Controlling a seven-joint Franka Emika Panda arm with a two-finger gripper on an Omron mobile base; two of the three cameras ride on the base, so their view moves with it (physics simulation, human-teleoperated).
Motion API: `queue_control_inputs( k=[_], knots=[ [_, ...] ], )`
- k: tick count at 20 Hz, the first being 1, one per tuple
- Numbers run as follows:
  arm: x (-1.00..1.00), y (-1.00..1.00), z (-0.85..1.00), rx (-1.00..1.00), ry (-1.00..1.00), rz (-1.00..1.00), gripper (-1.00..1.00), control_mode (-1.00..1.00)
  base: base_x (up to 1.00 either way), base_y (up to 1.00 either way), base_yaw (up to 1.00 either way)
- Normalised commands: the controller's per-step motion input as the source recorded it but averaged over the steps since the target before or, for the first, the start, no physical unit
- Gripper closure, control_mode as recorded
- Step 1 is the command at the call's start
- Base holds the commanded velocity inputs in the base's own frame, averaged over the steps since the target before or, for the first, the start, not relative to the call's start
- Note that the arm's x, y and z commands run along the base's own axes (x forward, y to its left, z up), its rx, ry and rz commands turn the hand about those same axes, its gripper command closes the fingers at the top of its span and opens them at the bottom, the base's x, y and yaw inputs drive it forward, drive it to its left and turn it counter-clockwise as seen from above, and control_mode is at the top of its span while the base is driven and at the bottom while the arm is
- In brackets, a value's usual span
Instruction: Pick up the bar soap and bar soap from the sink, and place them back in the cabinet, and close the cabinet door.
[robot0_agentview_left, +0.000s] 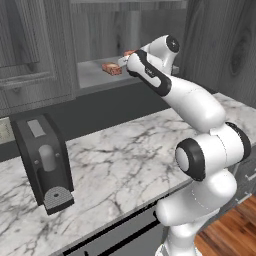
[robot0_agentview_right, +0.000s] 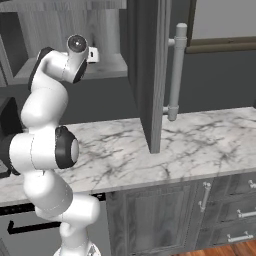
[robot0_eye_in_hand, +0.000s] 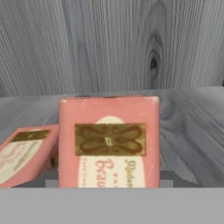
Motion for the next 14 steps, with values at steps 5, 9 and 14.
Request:
queue_control_inputs(
  k=[5,9,14],
  knots=[
    [0.0,0.0,0.0,0.0,0.01,0.0,1.0,-1.0,0.0,0.0,0.0],
    [0.0,0.0,0.0,0.0,0.0,0.0,-1.0,-1.0,0.0,0.0,0.0],
    [0.0,0.0,0.0,0.0,0.0,0.0,-1.0,-1.0,0.0,0.0,0.0]
  ],
)
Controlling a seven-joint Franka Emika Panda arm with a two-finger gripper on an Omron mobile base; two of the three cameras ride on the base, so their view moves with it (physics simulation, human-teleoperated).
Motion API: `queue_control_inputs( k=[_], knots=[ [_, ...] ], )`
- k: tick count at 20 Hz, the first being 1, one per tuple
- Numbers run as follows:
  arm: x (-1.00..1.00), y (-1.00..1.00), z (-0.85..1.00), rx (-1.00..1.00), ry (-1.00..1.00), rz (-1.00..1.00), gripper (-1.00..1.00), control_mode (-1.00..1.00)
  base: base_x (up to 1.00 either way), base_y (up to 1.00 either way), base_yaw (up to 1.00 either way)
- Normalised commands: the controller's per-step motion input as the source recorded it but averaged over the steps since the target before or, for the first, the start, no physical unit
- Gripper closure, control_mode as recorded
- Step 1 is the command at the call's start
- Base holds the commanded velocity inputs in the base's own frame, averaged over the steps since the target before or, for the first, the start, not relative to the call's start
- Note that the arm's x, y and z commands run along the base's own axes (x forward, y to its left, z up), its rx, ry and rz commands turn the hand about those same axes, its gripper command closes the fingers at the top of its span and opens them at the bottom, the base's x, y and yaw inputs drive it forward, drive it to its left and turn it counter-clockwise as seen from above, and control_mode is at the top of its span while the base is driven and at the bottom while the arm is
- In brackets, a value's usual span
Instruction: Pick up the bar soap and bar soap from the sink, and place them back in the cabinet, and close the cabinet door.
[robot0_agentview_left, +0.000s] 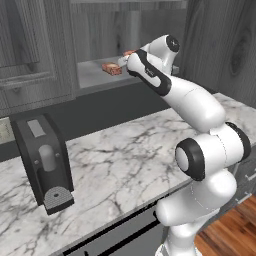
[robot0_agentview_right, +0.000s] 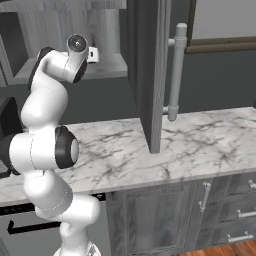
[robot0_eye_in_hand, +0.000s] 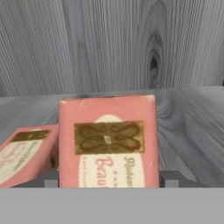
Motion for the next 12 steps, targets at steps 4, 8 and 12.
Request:
queue_control_inputs(
  k=[4,8,12],
  knots=[
    [0.0,0.0,0.0,0.0,0.0,0.0,-1.0,-1.0,0.0,0.0,0.0],
    [0.0,0.0,0.0,0.0,0.0,0.0,-1.0,-1.0,0.0,0.0,0.0],
    [0.0,0.0,0.0,0.0,0.0,0.0,-1.0,-1.0,0.0,0.0,0.0]
  ],
)
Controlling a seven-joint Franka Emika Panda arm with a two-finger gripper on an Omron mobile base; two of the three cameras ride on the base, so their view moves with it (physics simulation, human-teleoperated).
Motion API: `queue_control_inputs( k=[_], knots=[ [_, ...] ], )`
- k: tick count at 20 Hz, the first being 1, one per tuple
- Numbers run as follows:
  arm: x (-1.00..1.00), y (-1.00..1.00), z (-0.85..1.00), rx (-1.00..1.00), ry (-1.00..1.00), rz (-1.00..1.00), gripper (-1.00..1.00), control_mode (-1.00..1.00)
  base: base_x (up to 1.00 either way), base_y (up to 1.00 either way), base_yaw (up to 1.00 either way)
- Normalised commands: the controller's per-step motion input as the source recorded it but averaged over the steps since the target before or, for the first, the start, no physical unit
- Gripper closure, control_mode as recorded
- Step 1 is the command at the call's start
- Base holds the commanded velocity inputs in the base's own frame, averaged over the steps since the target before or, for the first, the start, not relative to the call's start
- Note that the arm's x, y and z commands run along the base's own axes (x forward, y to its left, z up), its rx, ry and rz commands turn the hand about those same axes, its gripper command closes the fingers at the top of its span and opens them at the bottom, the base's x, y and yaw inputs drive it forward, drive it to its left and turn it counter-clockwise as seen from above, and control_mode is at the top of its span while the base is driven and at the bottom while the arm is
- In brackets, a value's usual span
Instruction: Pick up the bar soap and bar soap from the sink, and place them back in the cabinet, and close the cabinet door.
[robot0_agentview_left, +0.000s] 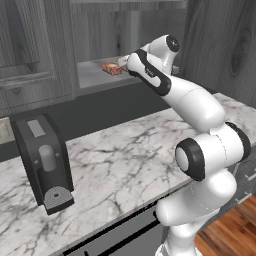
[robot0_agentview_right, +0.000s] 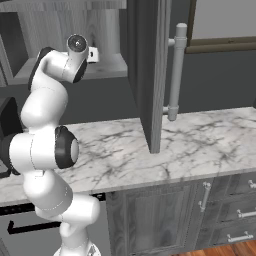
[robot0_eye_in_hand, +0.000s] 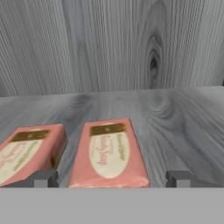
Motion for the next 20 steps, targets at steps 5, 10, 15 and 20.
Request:
queue_control_inputs(
  k=[5,10,15,20],
  knots=[
    [0.0,0.0,0.0,0.0,0.0,0.0,-1.0,-1.0,0.0,0.0,0.0],
    [-0.15,0.0,0.0,0.0,-0.01,0.0,-1.0,-1.0,0.0,0.0,0.0],
    [-0.21,0.0,0.0,0.0,-0.05,0.0,-1.0,-1.0,0.0,0.0,0.0],
    [-0.21,0.0,0.0,0.0,-0.05,0.0,-1.0,-1.0,0.0,0.0,0.0]
  ],
)
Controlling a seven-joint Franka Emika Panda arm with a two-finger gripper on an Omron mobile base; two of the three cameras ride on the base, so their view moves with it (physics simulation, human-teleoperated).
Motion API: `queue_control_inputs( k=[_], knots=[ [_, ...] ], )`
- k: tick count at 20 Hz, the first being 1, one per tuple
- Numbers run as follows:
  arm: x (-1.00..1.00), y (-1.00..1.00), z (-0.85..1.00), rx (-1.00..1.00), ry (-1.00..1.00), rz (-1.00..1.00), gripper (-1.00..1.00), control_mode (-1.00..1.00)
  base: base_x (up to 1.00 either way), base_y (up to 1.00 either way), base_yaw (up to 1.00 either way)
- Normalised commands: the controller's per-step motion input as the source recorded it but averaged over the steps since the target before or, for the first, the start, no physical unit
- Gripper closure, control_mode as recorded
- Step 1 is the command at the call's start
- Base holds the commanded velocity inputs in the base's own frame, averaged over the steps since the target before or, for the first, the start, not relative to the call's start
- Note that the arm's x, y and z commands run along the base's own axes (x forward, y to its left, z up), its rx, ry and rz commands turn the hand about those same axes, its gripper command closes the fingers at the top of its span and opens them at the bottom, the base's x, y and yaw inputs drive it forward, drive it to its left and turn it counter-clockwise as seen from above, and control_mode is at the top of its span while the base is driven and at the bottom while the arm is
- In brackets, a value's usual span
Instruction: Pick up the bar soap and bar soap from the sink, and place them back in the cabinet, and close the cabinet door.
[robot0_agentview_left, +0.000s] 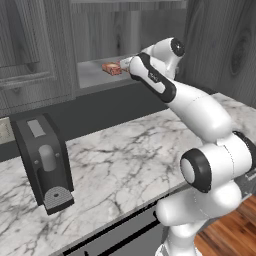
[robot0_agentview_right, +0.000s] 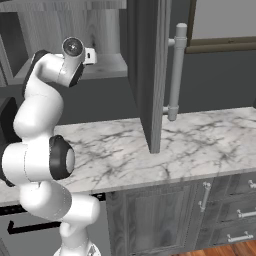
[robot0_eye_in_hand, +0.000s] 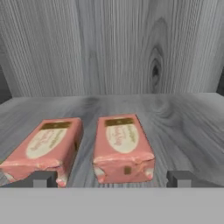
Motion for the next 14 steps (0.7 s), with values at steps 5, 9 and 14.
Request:
queue_control_inputs(
  k=[5,9,14],
  knots=[
    [-0.14,-0.06,0.08,0.0,0.0,0.0,-1.0,-1.0,0.0,0.0,0.0],
    [-0.19,-0.07,0.09,0.0,0.0,0.0,-1.0,-1.0,0.0,0.0,0.0],
    [-0.17,-0.26,0.18,0.0,0.0,0.0,-1.0,-1.0,0.0,0.0,0.0]
  ],
)
